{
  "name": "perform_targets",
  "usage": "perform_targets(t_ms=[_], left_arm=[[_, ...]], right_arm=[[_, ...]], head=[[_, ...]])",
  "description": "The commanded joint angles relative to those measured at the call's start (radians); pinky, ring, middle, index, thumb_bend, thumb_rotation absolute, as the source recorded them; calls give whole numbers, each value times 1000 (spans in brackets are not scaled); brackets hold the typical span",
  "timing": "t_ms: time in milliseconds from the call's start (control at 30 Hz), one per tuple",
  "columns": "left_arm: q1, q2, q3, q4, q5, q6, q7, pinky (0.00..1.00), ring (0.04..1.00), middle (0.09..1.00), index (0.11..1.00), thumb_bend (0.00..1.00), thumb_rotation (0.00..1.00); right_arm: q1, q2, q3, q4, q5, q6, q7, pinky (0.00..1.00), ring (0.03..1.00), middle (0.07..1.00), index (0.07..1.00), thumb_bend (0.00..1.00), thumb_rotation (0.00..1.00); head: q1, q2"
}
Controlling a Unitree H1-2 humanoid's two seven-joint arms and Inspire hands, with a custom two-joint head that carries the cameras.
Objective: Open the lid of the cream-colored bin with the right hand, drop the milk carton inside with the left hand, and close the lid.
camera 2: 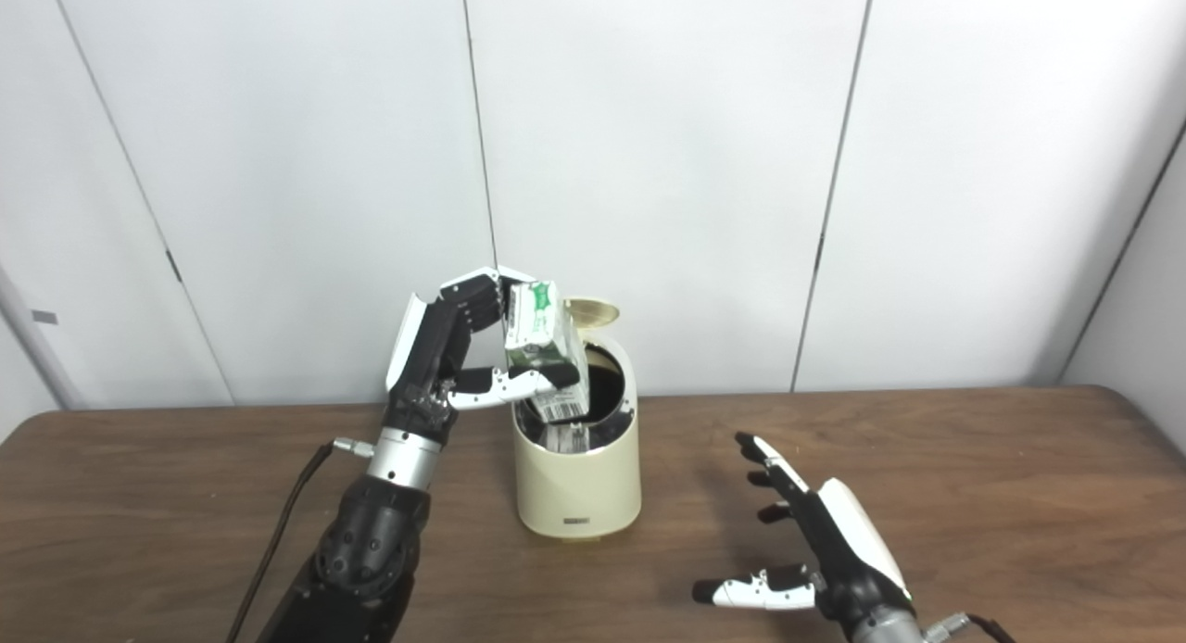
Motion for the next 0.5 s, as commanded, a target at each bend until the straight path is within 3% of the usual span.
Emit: perform_targets(t_ms=[0, 167, 467], left_arm=[[-76, 0, -7, -5, -10, -31, 8, 463, 457, 485, 494, 505, 0], [-95, 2, -22, 50, -9, -31, 14, 469, 459, 485, 491, 505, 0], [-147, 36, -123, 131, 36, -31, 141, 470, 460, 488, 488, 505, 0]], right_arm=[[-33, -9, -9, -41, -3, -12, -16, 691, 858, 922, 940, 778, 247], [-33, -10, -13, -28, -2, -23, -23, 703, 859, 916, 938, 788, 248], [-26, -9, -18, -30, 4, -25, -23, 705, 855, 917, 940, 788, 249]], head=[[-1, 0], [-11, -1], [-24, -1]])
